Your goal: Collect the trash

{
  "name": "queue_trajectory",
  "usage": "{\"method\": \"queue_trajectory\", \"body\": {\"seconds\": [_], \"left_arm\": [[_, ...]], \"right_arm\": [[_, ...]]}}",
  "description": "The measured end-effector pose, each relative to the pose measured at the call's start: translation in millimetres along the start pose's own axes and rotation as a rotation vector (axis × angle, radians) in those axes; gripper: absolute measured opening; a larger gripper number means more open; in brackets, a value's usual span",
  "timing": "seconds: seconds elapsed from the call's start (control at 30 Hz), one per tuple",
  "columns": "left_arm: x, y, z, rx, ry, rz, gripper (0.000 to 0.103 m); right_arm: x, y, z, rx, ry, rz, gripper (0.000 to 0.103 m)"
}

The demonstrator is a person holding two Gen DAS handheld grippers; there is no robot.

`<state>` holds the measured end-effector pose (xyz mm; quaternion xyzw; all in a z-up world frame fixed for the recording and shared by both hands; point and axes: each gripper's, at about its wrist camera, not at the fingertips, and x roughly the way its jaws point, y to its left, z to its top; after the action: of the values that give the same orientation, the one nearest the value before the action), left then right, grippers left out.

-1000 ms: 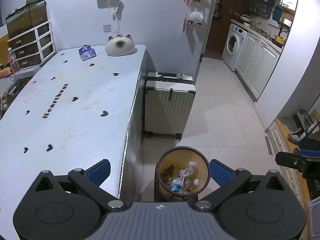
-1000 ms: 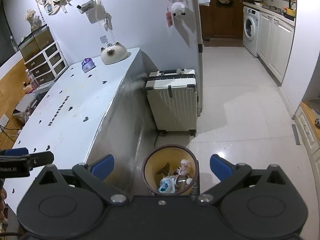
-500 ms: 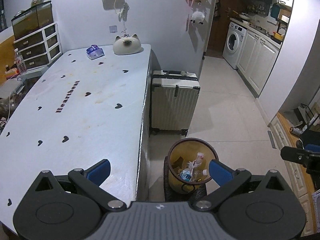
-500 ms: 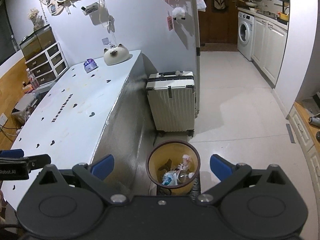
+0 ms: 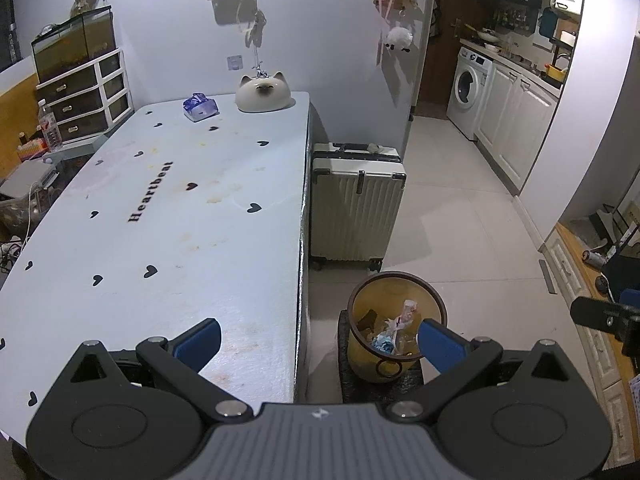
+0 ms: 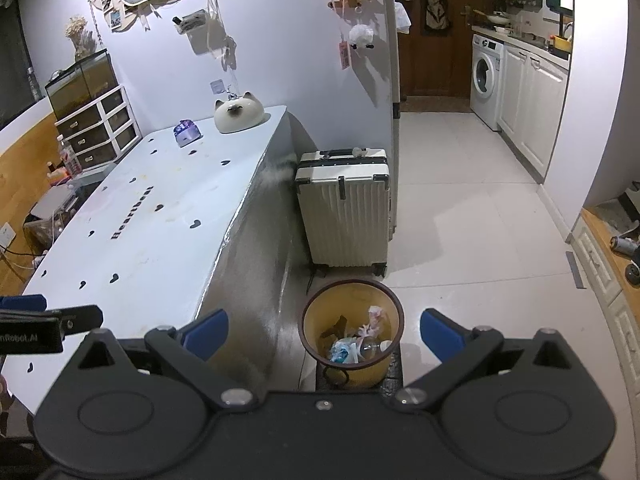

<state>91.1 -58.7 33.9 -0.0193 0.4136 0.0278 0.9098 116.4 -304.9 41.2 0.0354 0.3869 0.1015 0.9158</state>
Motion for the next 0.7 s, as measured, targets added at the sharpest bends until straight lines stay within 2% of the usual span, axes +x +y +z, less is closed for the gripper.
{"method": "queue_trajectory", "body": {"seconds": [0.7], "left_arm": [[-3.6,5.7,-3.0,0.008,-0.009,0.004,0.103]], "right_arm": [[-4.7,5.2,-6.8,0.014,-0.001,-0.033,0.103]]}}
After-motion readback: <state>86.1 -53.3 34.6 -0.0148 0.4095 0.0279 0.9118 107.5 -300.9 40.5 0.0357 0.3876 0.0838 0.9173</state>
